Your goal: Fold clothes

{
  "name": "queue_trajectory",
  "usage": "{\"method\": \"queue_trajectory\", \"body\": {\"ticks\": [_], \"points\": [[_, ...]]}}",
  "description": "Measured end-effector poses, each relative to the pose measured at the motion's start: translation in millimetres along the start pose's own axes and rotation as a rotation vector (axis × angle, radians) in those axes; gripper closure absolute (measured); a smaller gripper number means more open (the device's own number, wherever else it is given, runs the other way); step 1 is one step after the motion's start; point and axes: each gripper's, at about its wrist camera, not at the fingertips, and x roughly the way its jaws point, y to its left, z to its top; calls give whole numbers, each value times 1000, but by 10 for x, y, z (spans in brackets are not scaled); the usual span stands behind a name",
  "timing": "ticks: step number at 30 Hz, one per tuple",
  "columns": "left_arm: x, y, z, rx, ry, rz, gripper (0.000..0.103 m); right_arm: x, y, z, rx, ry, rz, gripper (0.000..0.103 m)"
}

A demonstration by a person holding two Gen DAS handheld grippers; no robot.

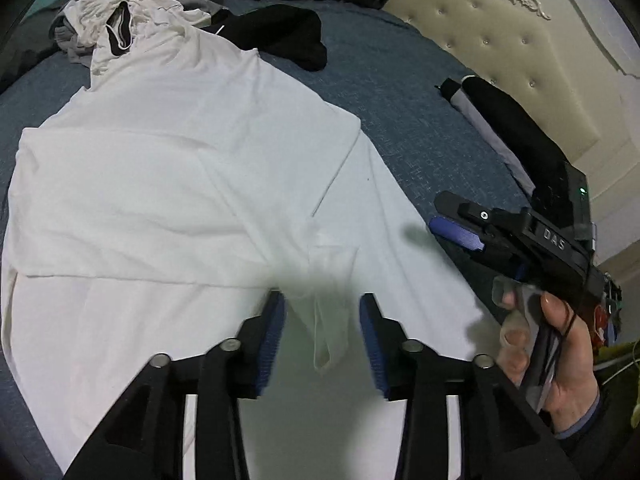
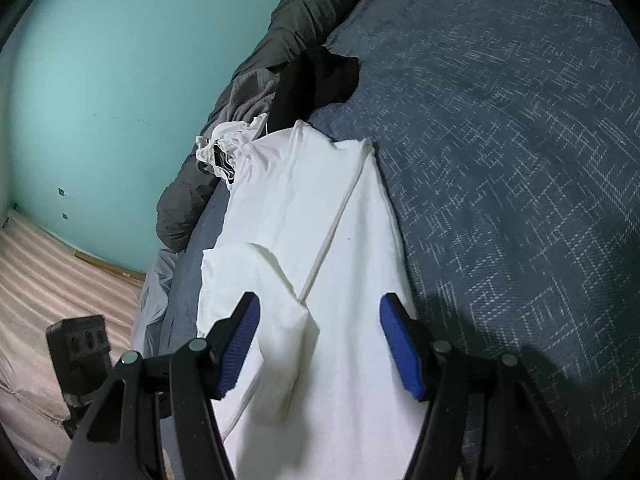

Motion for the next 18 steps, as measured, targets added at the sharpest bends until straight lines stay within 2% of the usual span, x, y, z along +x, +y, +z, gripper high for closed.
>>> {"method": "queue_trajectory", "body": {"ticks": [4, 7, 13, 18], "points": [[-87, 205, -57, -39, -14, 14, 59, 78, 58, -38, -20, 31, -7, 37], [-155, 498, -117, -125, -26, 35, 59, 150, 141, -84, -50, 64, -17, 37], [-421, 1122, -314, -284, -79, 85, 59, 417, 443, -303, -134, 184, -43, 37], [-626, 1462, -536, -363, -107, 111, 59, 651, 725, -580, -237, 266, -114, 37]]}}
